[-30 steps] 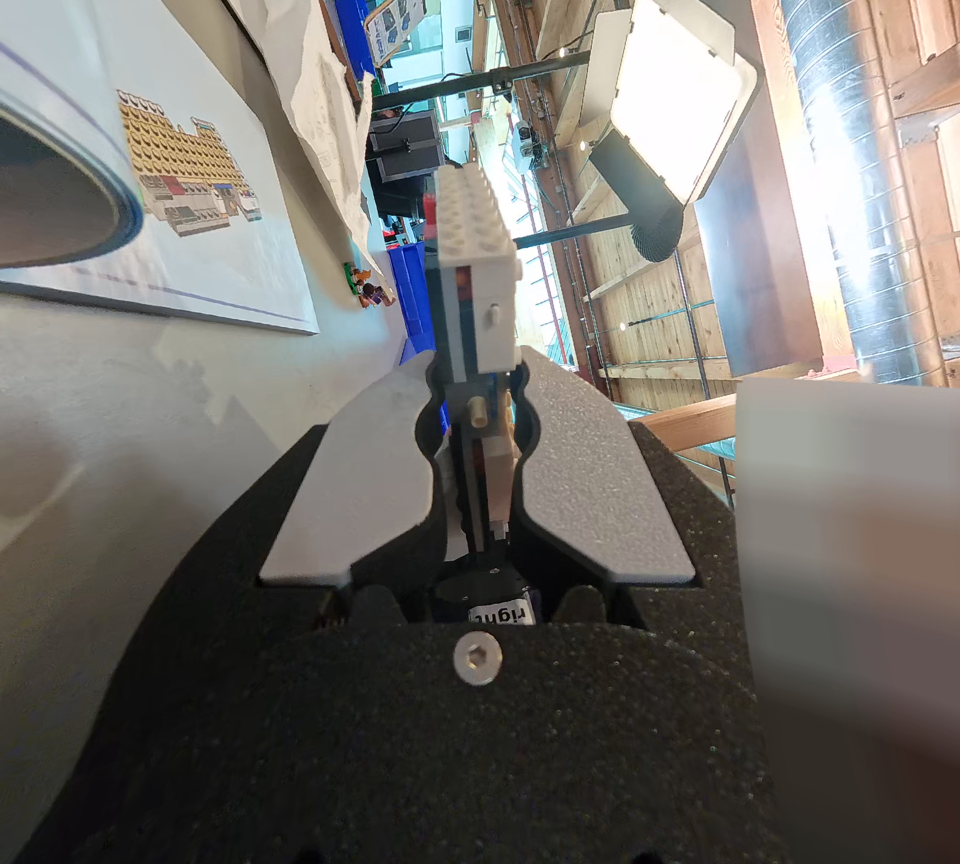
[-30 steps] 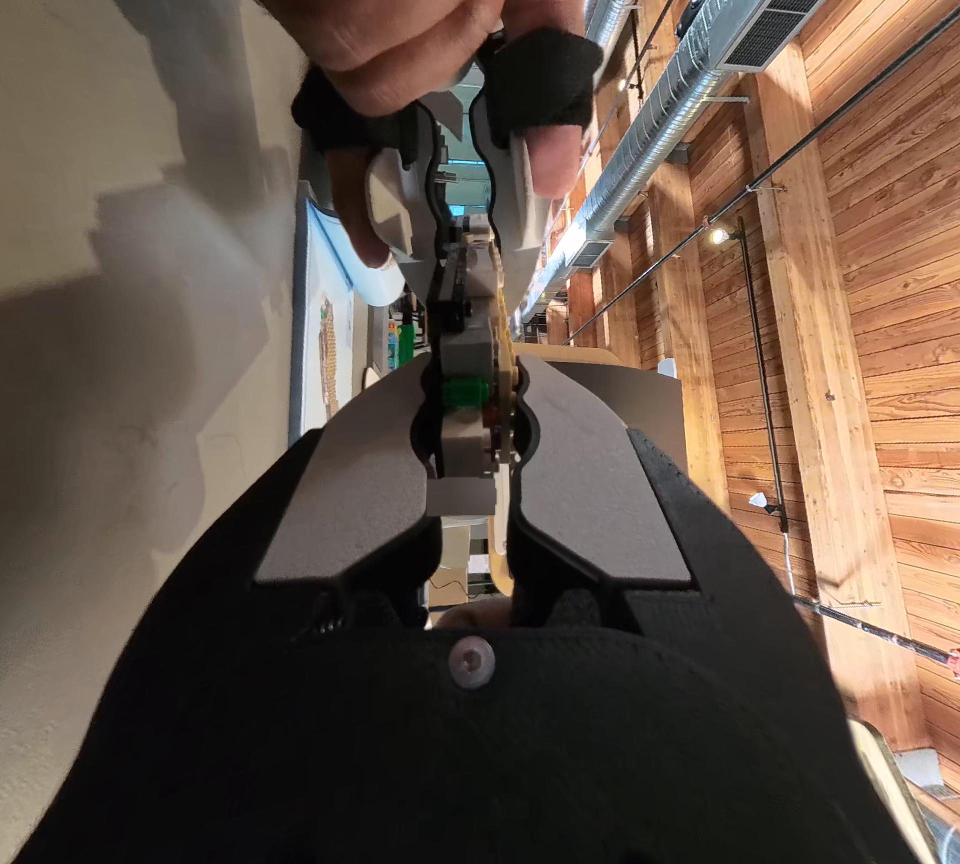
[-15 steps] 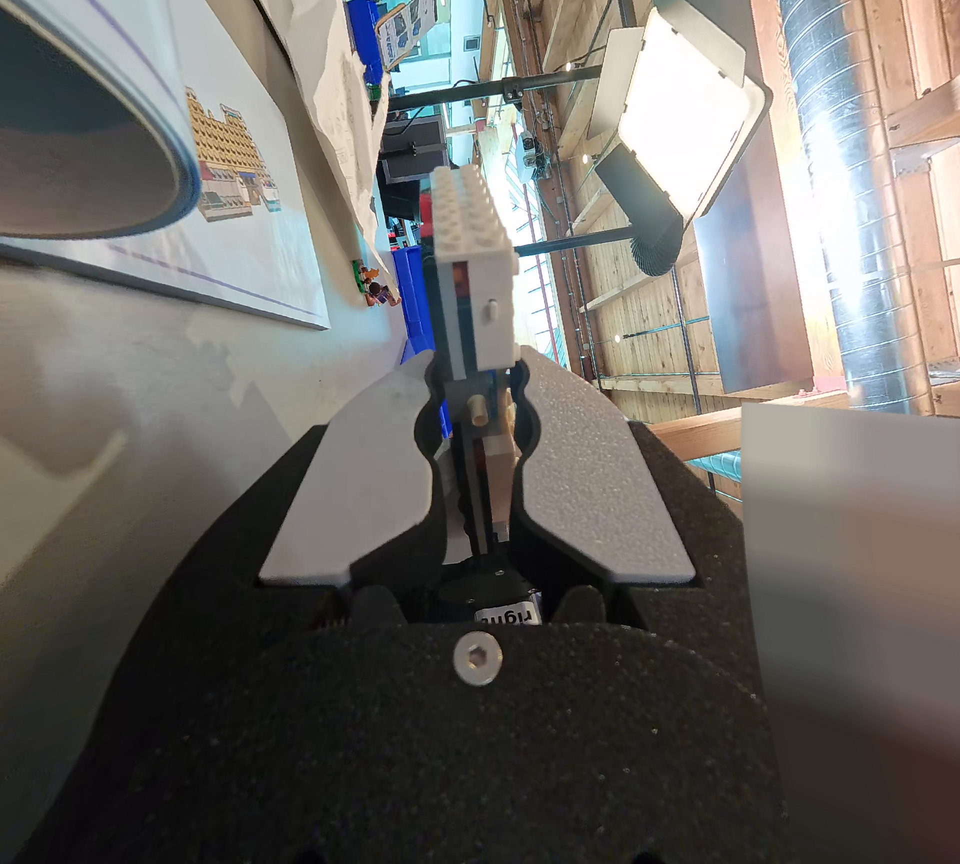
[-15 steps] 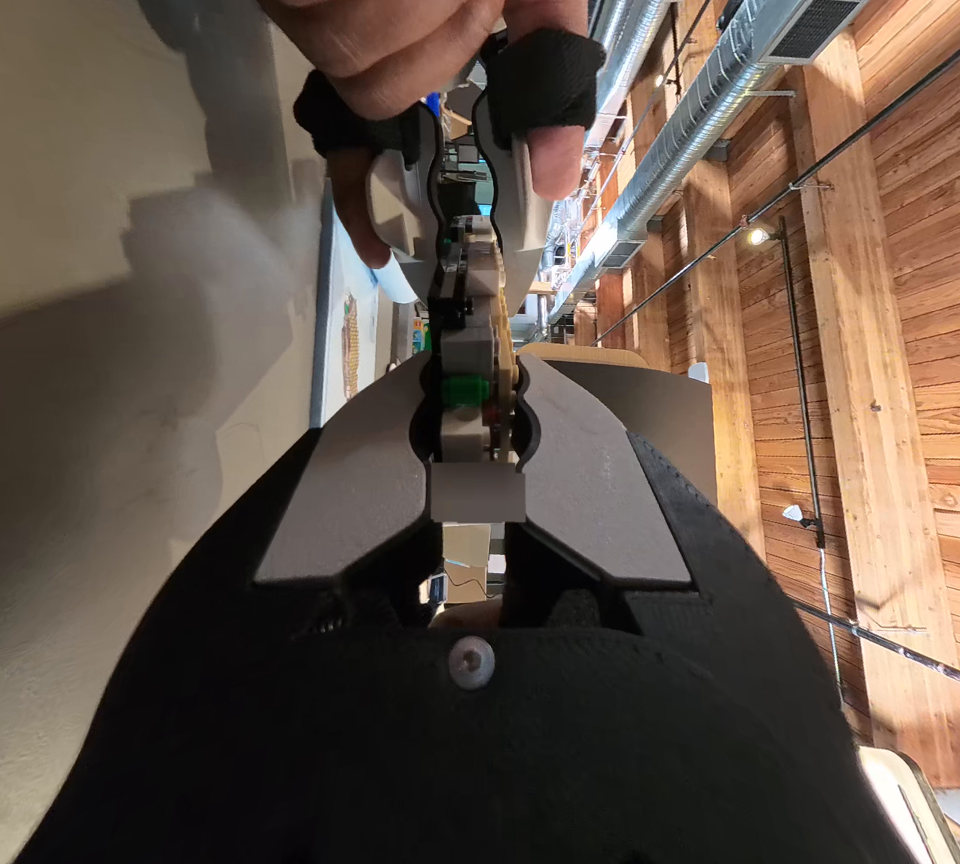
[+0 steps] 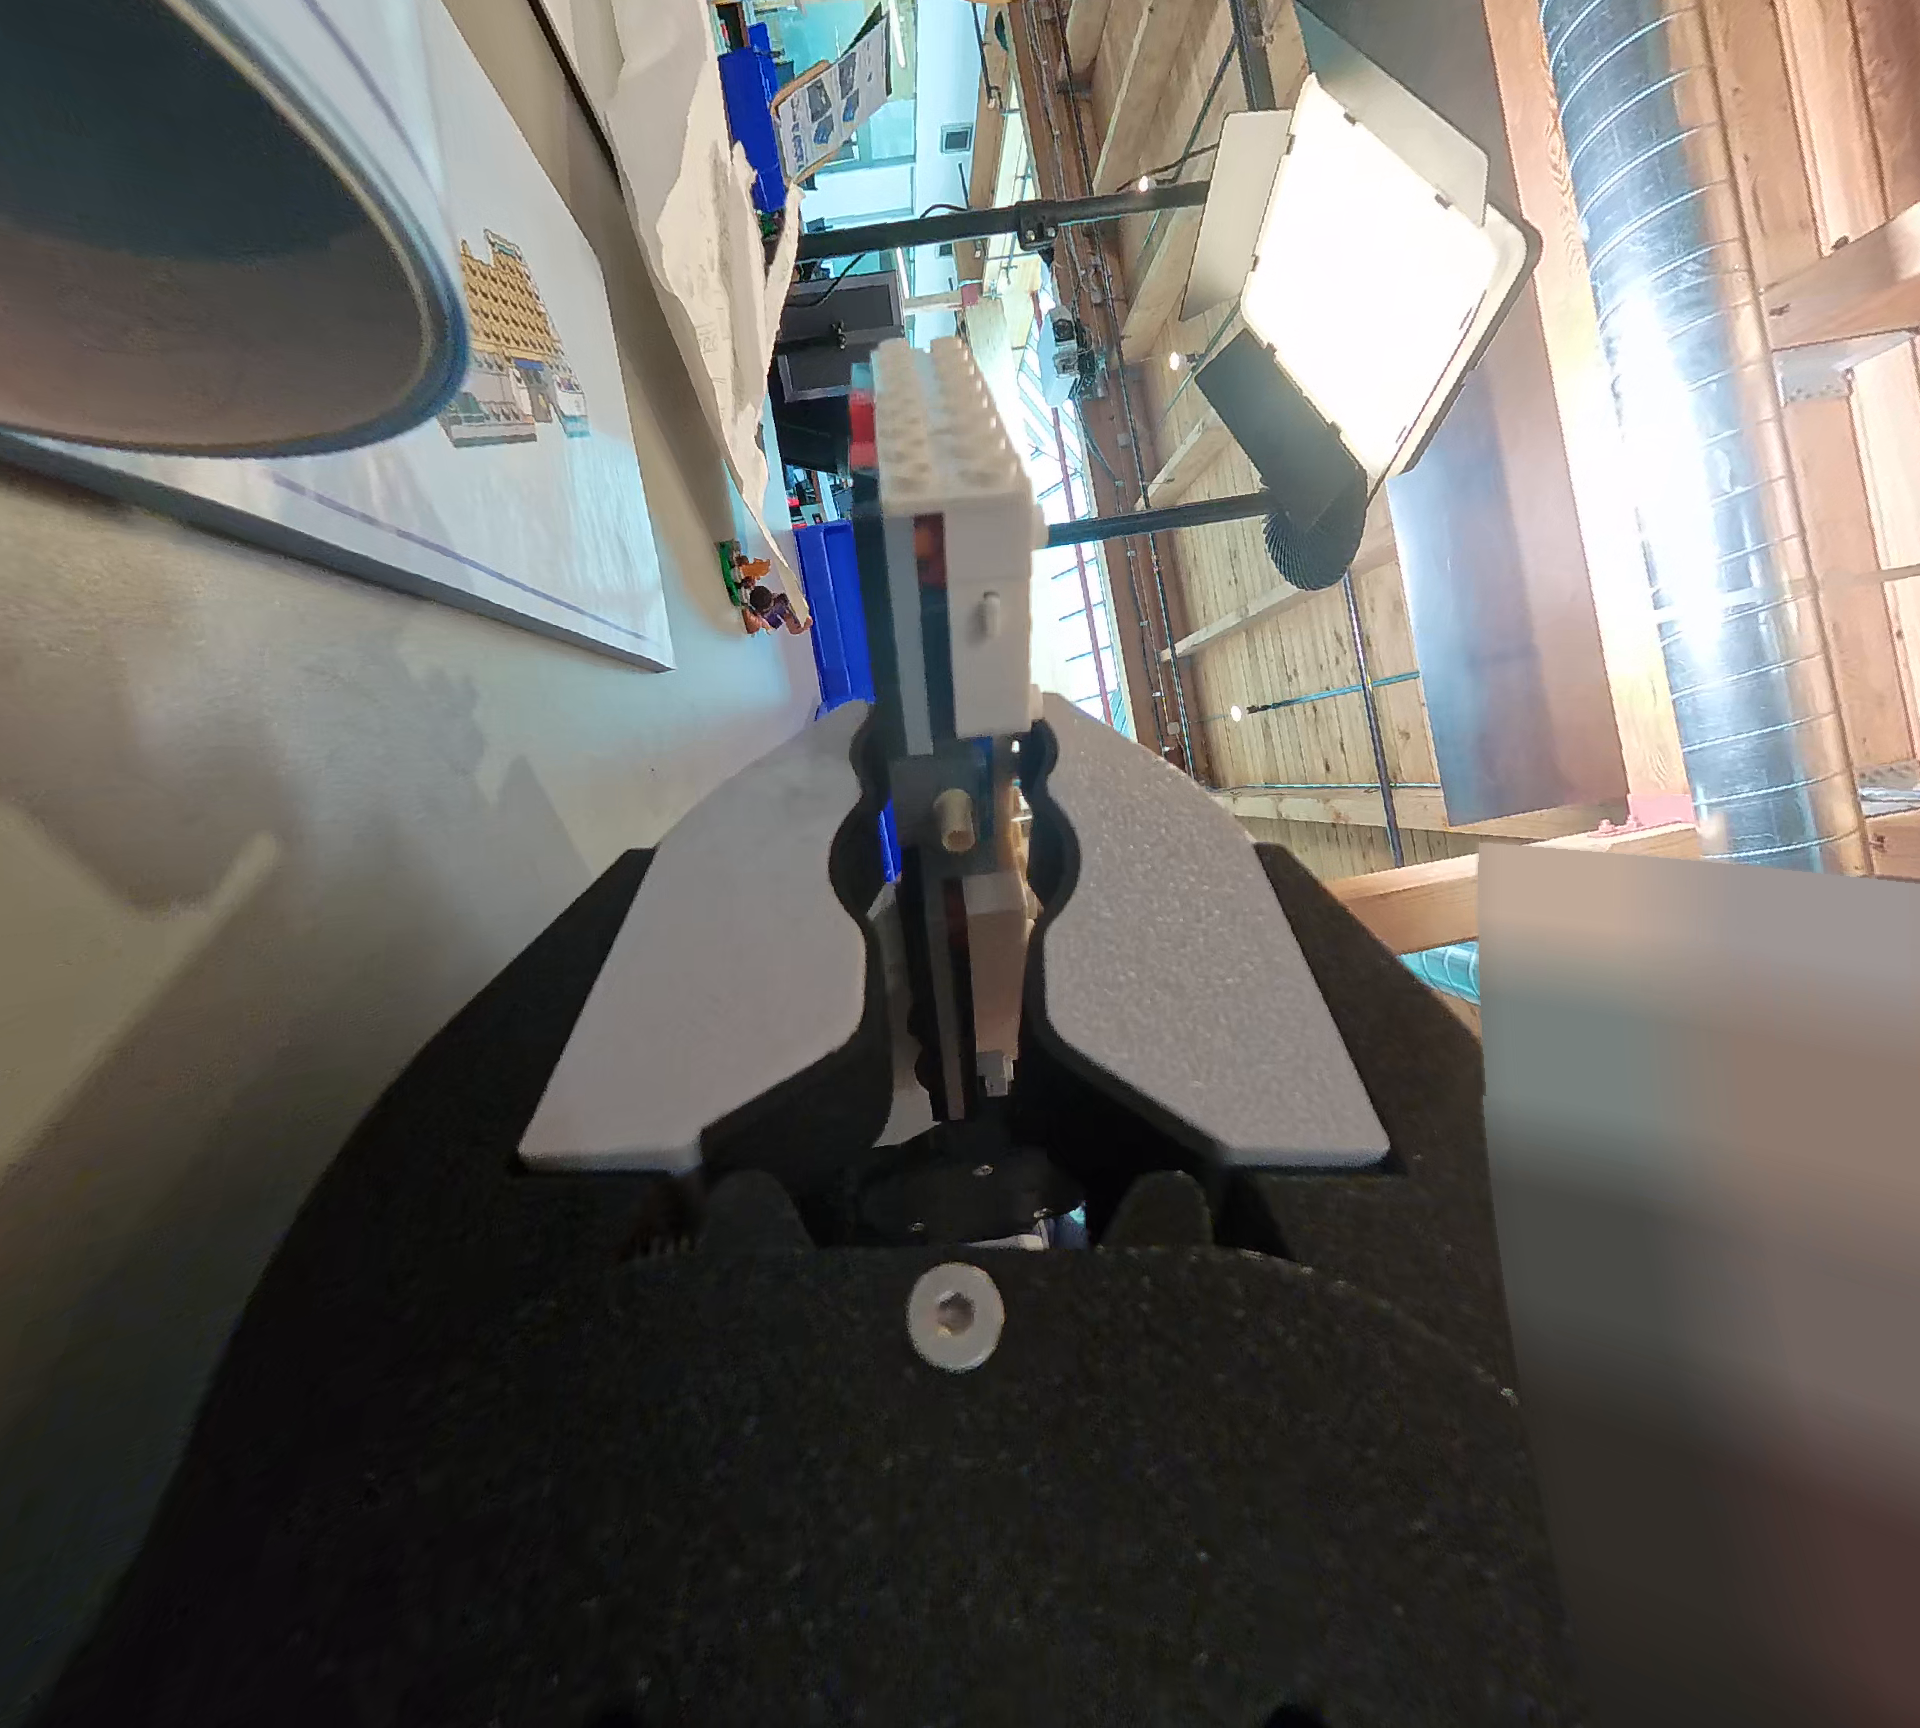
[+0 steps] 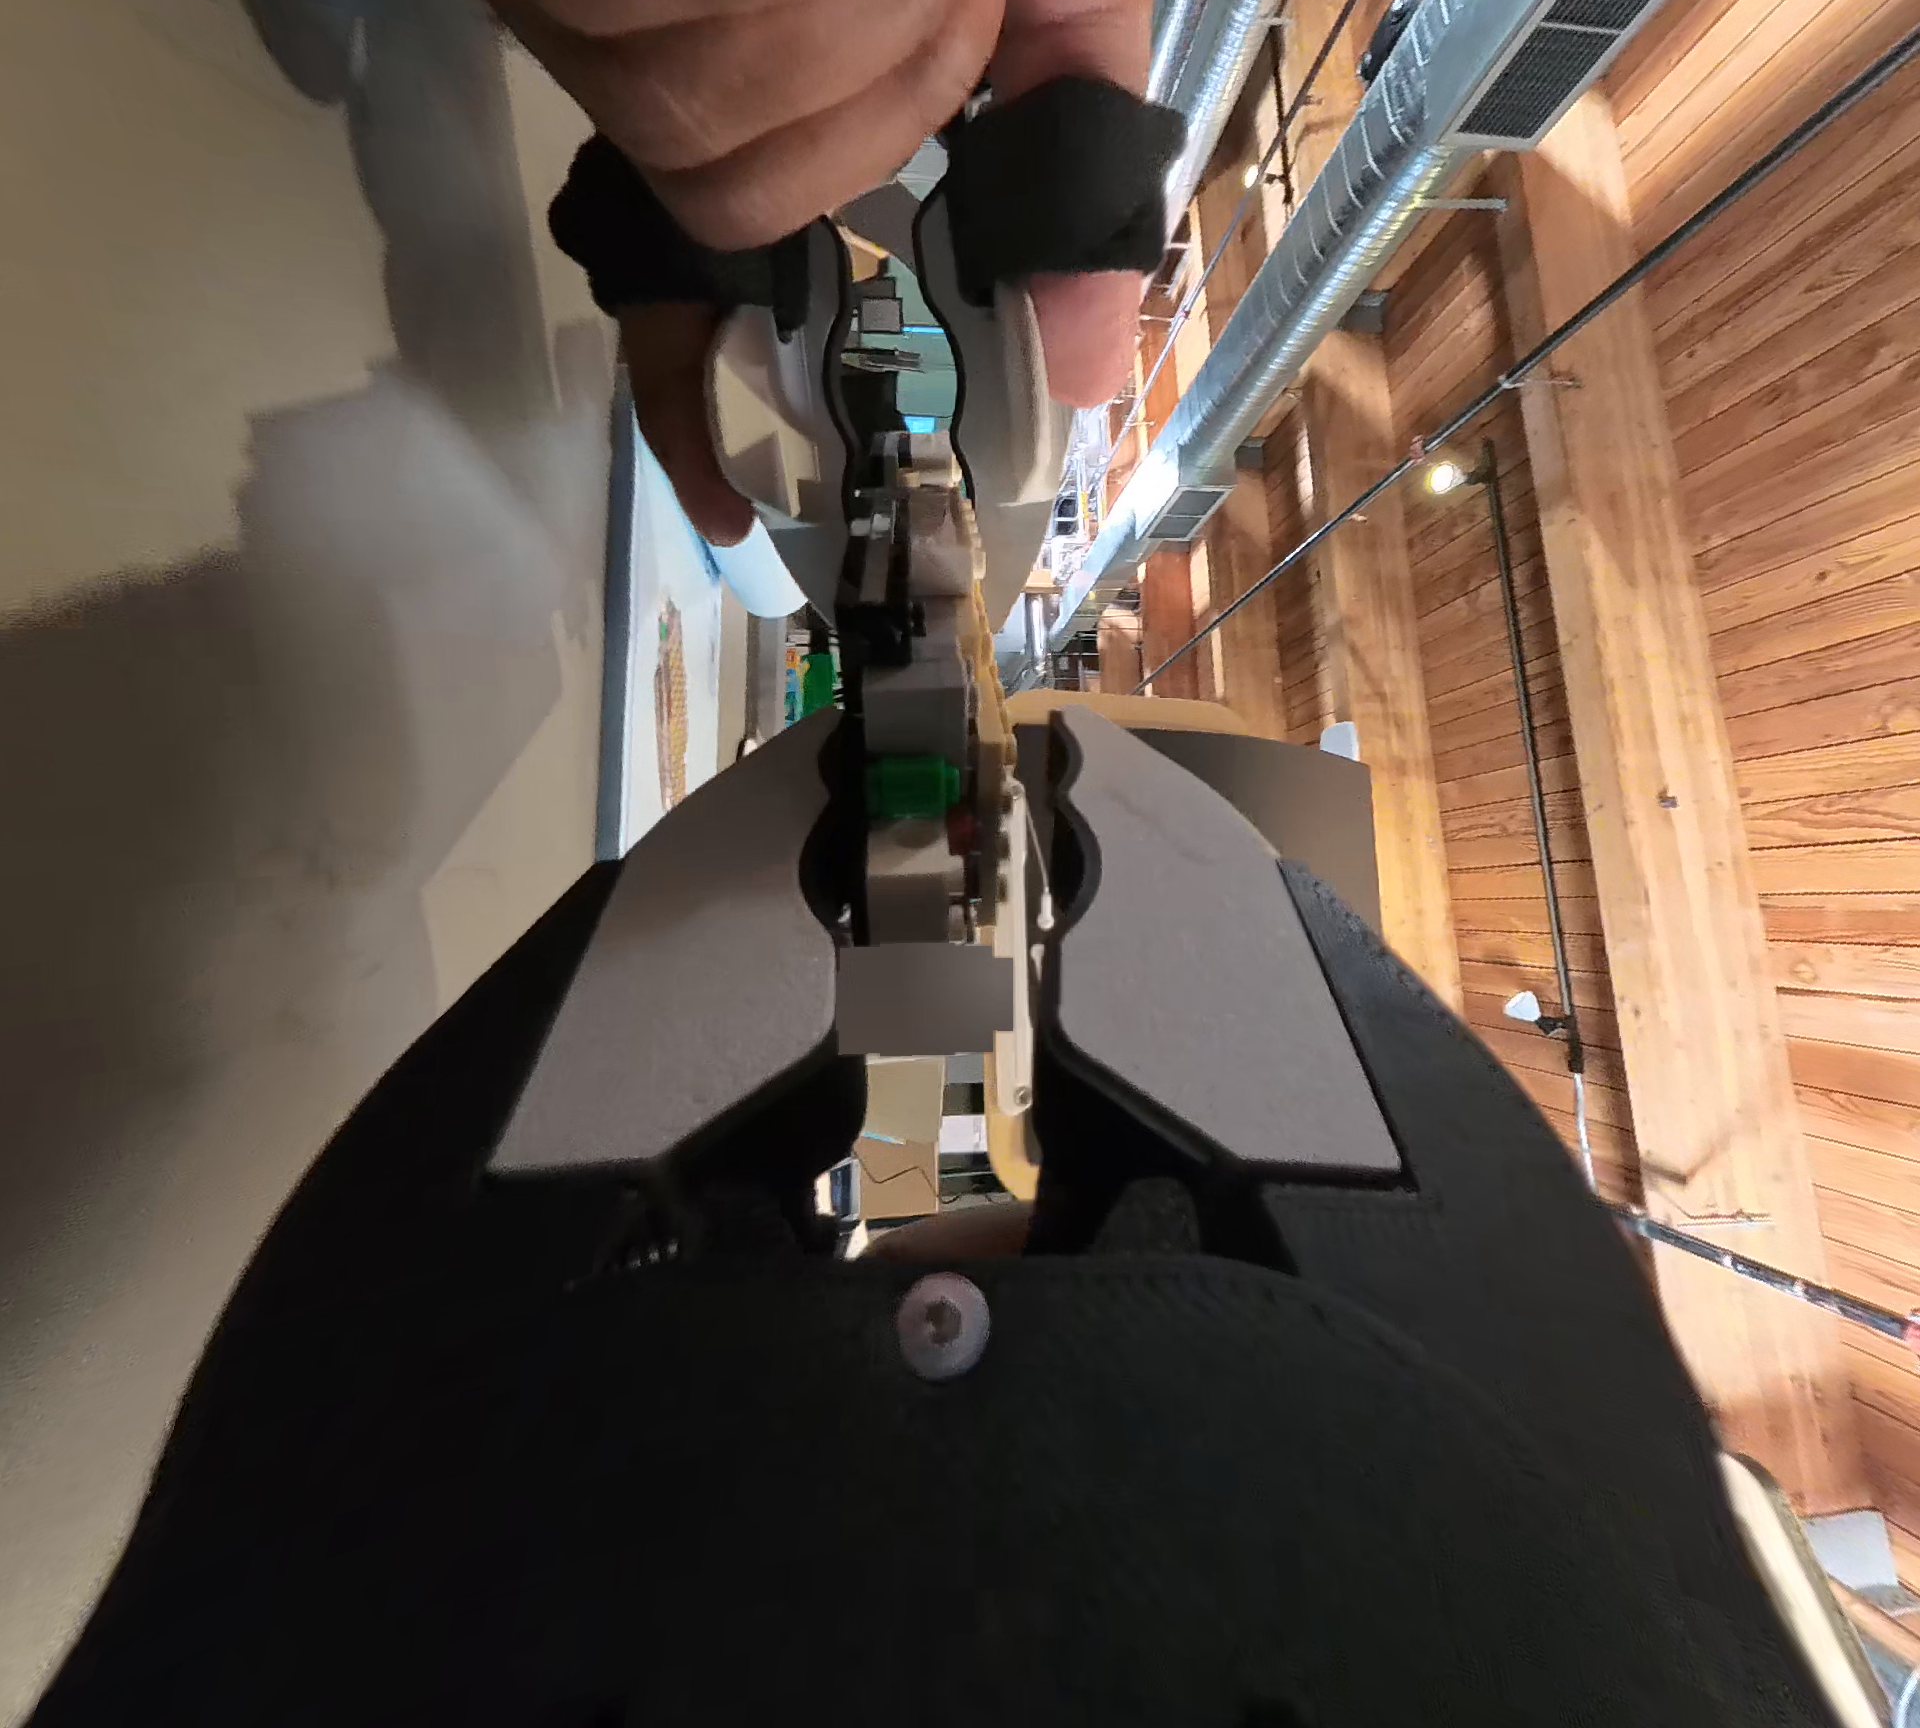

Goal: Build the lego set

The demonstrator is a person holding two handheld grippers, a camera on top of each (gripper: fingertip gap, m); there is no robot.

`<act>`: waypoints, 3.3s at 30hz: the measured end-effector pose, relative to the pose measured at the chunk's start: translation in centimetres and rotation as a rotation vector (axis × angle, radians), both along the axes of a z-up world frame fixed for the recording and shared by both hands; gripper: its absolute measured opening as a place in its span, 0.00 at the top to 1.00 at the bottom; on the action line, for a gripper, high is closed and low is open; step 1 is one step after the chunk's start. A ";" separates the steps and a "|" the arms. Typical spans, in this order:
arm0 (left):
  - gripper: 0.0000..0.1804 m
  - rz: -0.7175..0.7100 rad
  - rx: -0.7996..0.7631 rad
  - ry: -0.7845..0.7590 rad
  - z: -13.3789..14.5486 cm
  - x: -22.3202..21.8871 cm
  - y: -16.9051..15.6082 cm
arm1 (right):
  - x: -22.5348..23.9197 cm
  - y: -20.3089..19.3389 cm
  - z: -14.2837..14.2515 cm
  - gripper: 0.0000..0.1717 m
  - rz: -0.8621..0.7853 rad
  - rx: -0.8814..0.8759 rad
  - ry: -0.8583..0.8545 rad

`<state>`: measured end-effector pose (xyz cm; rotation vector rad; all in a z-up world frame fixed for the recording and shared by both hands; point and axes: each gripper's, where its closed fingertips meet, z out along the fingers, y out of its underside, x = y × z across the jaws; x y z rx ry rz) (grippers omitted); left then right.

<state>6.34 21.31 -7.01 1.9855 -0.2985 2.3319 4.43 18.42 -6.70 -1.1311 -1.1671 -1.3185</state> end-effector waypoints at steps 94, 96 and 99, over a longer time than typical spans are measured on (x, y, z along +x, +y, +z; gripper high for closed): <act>0.87 0.058 -0.043 -0.022 0.5 -0.3 0.4 | -0.4 -0.1 -0.4 0.81 0.045 -0.032 0.029; 0.87 0.057 -0.045 -0.019 0.4 -0.3 0.4 | -0.5 -0.1 -0.5 0.84 0.049 -0.034 0.018; 0.87 0.058 -0.042 -0.024 0.5 -0.3 0.3 | -0.5 0.0 -0.5 0.84 0.047 -0.031 0.007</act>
